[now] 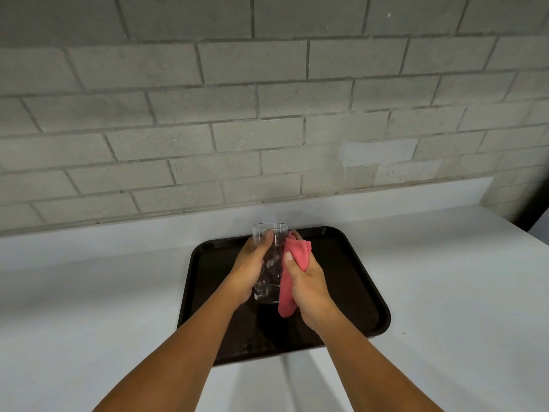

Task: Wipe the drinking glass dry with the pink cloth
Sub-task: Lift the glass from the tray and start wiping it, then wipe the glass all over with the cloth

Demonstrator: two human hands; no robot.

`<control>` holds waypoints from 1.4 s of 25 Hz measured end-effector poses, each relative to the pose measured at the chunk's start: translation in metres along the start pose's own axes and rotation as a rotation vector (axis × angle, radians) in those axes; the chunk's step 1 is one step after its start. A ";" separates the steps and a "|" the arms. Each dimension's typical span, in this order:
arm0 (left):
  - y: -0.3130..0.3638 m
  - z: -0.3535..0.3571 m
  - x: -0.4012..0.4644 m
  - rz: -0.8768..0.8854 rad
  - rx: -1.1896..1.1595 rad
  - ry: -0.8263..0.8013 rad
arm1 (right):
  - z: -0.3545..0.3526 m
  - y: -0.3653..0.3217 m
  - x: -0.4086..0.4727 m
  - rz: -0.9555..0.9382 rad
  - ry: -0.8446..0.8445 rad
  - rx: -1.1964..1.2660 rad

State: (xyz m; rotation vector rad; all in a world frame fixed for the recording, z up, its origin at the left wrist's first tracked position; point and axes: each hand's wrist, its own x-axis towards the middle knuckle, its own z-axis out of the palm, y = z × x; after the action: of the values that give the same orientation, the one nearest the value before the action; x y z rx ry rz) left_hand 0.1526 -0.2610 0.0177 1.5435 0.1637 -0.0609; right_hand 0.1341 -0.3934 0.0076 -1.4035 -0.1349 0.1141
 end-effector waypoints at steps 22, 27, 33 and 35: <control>0.100 -0.006 -0.063 -0.061 -0.047 0.133 | 0.033 -0.090 -0.038 -0.390 0.178 -0.189; 0.111 -0.012 -0.075 -0.018 -0.052 0.140 | 0.038 -0.098 -0.042 -0.325 0.089 -0.202; 0.121 -0.016 -0.086 0.024 -0.081 0.183 | 0.048 -0.119 -0.051 -0.297 0.088 -0.093; 0.123 -0.017 -0.089 0.023 -0.071 0.221 | 0.055 -0.127 -0.056 -0.349 0.070 -0.126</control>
State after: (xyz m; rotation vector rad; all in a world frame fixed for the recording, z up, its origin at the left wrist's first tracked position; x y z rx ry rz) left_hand 0.0815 -0.2457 0.1518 1.4791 0.3202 0.1329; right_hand 0.0694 -0.3695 0.1401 -1.4865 -0.3314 -0.2360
